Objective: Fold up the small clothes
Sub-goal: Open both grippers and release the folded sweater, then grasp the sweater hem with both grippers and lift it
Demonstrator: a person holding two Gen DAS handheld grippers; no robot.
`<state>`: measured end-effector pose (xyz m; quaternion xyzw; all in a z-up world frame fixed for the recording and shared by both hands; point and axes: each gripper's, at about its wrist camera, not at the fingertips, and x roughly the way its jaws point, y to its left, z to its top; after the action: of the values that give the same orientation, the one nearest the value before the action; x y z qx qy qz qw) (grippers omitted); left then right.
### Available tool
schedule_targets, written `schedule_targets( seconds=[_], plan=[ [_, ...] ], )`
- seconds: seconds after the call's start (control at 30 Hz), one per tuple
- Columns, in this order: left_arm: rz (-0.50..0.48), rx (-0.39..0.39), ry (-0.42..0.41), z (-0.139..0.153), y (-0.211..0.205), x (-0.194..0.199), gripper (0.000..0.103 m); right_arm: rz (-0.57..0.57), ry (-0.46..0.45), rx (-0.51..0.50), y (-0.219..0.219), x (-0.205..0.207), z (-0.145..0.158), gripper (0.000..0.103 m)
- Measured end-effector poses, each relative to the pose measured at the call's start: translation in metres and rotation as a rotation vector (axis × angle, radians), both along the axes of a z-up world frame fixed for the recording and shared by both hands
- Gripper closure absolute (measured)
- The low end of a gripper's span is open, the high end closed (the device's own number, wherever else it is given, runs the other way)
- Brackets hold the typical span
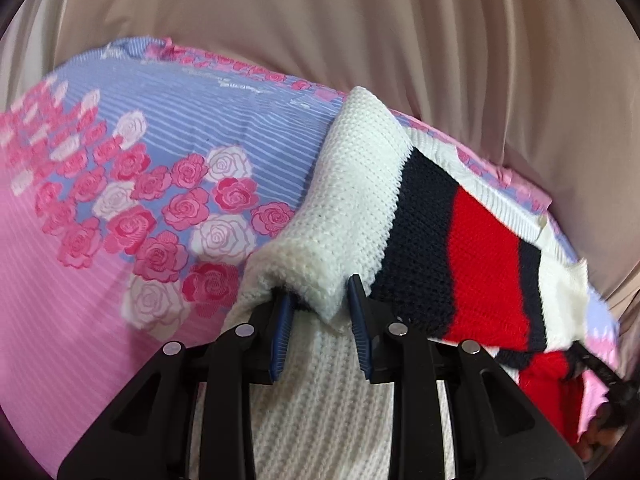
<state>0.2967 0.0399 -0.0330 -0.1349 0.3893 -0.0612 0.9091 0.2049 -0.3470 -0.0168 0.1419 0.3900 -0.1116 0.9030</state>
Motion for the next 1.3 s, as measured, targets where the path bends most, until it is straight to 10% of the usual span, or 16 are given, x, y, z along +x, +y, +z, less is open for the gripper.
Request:
schedule_targets(
  seconds=[0.13, 0.3, 0.47, 0.6, 0.87, 1.03, 1.13, 1.2, 1.3],
  plan=[
    [-0.071, 0.067, 0.011, 0.014, 0.001, -0.03, 0.057, 0.023, -0.07, -0.01, 0.012, -0.059, 0.028, 0.095],
    [-0.199, 0.221, 0.014, 0.022, 0.022, -0.112, 0.013, 0.004, -0.053, 0.0, 0.024, -0.171, 0.025, 0.045],
    [-0.297, 0.245, 0.074, 0.013, 0.047, -0.196, 0.01, -0.049, -0.004, 0.104, 0.026, -0.277, -0.013, 0.042],
    [-0.317, 0.105, 0.161, -0.009, 0.059, -0.236, 0.009, -0.054, 0.031, 0.162, 0.045, -0.326, -0.037, 0.041],
    [-0.297, -0.01, 0.079, -0.013, 0.043, -0.249, 0.006, -0.039, -0.048, 0.249, 0.07, -0.329, -0.036, 0.035],
    [-0.256, -0.06, 0.075, -0.01, 0.042, -0.239, 0.029, -0.033, -0.07, 0.294, 0.074, -0.314, -0.037, 0.04],
    [-0.235, -0.092, 0.093, -0.011, 0.045, -0.234, 0.053, -0.053, -0.061, 0.297, 0.07, -0.308, -0.038, 0.065],
    [-0.237, -0.095, 0.102, -0.01, 0.045, -0.233, 0.088, -0.041, -0.052, 0.364, 0.066, -0.303, -0.041, 0.094],
    [-0.247, -0.165, 0.107, -0.001, 0.054, -0.238, 0.095, -0.046, -0.118, 0.415, 0.063, -0.312, -0.03, 0.095]
  ],
)
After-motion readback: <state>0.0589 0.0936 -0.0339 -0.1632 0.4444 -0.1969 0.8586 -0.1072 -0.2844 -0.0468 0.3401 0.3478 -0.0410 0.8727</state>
